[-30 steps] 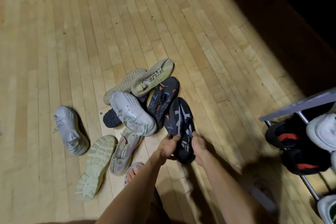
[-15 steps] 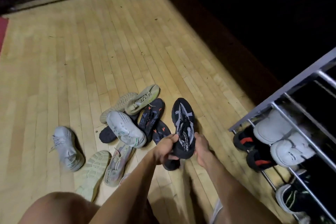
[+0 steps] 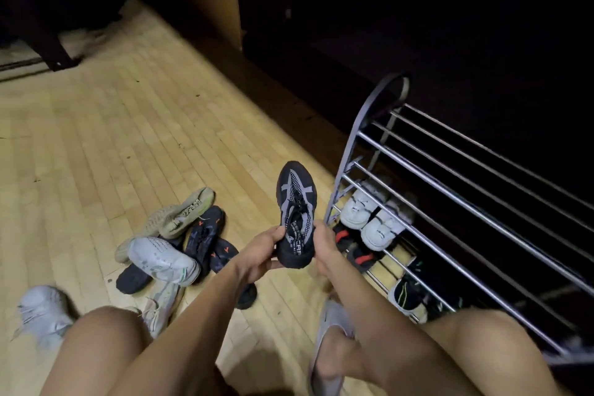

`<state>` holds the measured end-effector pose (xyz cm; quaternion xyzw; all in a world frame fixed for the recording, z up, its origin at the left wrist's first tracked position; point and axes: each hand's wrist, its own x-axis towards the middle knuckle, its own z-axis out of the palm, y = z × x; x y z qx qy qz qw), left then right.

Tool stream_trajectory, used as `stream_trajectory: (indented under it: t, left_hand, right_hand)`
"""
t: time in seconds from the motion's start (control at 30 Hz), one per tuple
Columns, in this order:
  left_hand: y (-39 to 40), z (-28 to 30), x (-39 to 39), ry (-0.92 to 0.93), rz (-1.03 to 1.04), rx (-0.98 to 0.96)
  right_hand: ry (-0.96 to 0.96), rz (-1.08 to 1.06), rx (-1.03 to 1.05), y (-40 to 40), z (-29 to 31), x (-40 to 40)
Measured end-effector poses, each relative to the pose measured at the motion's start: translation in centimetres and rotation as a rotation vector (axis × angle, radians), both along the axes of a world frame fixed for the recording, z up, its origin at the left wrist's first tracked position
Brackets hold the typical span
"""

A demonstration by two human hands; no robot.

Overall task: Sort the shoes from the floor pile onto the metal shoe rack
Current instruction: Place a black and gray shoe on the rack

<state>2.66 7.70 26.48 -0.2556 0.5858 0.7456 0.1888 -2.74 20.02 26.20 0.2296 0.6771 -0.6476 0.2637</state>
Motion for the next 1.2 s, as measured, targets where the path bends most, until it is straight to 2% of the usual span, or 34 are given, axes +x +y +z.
stream_trajectory:
  t: [0.17, 0.27, 0.37, 0.73, 1.07, 1.2]
  left_hand:
    - [3.7, 2.7, 1.5, 0.054, -0.079, 0.031]
    - [6.4, 3.4, 2.4, 0.116, -0.027, 0.113]
    - [8.6, 2.7, 3.1, 0.158, 0.043, 0.216]
    - [12.3, -1.4, 3.8, 0.071, -0.027, 0.193]
    - [17.0, -4.5, 2.4, -0.033, -0.196, 0.188]
    - [21.1, -6.5, 1.9, -0.095, -0.263, 0.180]
  right_hand:
    - [0.043, -0.070, -0.015, 3.8, 2.9, 2.4]
    - [0.051, -0.151, -0.034, 5.4, 3.6, 3.4]
    - [0.054, -0.233, -0.014, 6.3, 3.8, 4.8]
    - [-0.023, -0.335, -0.007, 10.2, 1.2, 7.6]
    - [-0.075, -0.344, 0.177, 16.7, -2.5, 8.0]
    - [-0.082, -0.284, 0.340, 21.3, -4.1, 7.9]
